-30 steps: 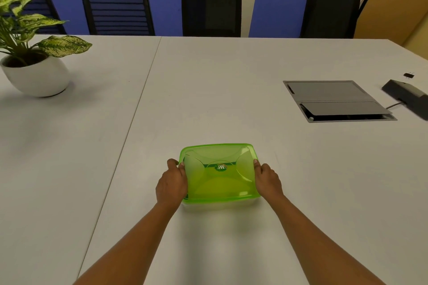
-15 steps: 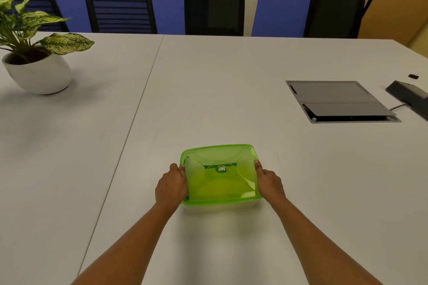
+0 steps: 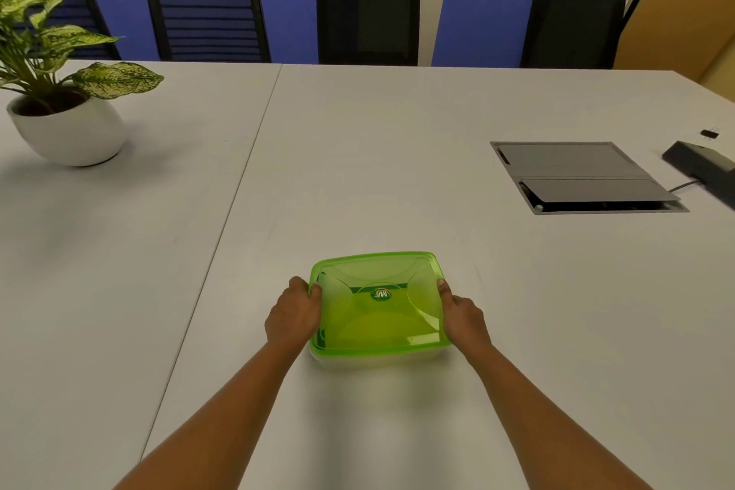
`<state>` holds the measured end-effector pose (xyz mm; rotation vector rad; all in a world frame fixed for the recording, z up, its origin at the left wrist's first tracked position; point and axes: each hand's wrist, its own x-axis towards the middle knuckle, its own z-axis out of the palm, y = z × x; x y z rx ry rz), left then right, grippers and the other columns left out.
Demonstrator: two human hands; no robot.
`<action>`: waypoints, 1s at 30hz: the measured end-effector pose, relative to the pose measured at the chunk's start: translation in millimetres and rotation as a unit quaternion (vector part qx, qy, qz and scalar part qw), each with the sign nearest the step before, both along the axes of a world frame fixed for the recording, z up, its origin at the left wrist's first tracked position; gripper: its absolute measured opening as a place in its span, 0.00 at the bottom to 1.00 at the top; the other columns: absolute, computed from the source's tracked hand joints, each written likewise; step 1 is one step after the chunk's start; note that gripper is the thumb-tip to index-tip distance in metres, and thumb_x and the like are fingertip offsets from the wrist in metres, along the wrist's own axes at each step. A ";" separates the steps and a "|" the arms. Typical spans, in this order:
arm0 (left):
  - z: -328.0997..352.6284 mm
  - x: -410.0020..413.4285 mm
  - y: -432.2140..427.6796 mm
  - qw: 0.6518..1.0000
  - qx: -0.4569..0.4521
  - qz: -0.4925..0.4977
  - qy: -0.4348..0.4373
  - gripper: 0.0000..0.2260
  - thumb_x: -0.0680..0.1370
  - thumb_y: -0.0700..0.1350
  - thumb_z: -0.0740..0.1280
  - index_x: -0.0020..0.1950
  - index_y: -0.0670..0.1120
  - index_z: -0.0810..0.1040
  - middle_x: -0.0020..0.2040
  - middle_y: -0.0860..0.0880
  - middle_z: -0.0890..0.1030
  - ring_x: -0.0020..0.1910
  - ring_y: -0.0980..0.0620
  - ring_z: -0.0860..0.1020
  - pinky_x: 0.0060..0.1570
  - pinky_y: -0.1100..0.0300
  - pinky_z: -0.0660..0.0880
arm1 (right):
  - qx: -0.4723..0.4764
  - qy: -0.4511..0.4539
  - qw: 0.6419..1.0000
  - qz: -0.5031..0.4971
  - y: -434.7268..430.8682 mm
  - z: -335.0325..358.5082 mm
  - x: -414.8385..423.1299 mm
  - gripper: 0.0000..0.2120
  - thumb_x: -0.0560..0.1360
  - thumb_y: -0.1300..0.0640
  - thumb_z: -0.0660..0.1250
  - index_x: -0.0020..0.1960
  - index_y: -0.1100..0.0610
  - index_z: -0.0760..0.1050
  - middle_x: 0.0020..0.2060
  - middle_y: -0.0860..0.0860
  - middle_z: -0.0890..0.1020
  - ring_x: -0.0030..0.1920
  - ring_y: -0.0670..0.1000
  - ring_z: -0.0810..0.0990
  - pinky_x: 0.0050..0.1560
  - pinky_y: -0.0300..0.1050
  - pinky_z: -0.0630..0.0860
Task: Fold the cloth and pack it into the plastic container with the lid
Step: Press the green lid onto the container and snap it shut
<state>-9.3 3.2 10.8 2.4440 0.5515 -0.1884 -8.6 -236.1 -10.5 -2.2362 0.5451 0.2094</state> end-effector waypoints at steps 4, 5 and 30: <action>3.1 9.3 -3.7 0.998 -0.054 -0.021 -0.036 0.22 0.80 0.53 0.55 0.69 0.41 0.65 0.66 0.38 0.70 0.64 0.40 0.71 0.59 0.49 0.69 | 0.008 -0.002 1.000 0.001 0.5 0.1 -1.6 0.29 0.78 0.37 0.48 0.30 0.57 0.66 0.30 0.52 0.73 0.41 0.56 0.73 0.42 0.47 0.67; 3.0 10.4 -4.8 0.998 -0.049 -0.032 -0.037 0.22 0.80 0.53 0.55 0.70 0.42 0.64 0.67 0.38 0.69 0.64 0.39 0.71 0.60 0.49 0.68 | 0.010 -0.003 1.000 0.002 0.5 0.0 -2.0 0.29 0.78 0.37 0.48 0.31 0.58 0.67 0.30 0.52 0.73 0.40 0.56 0.73 0.41 0.47 0.67; -9.7 21.0 -15.0 0.993 0.109 -0.048 -0.025 0.24 0.80 0.59 0.47 0.63 0.43 0.65 0.54 0.39 0.76 0.52 0.38 0.77 0.48 0.51 0.72 | -0.080 -0.010 0.996 0.025 7.2 6.0 3.4 0.21 0.79 0.45 0.48 0.48 0.60 0.70 0.53 0.60 0.78 0.53 0.60 0.76 0.46 0.48 0.66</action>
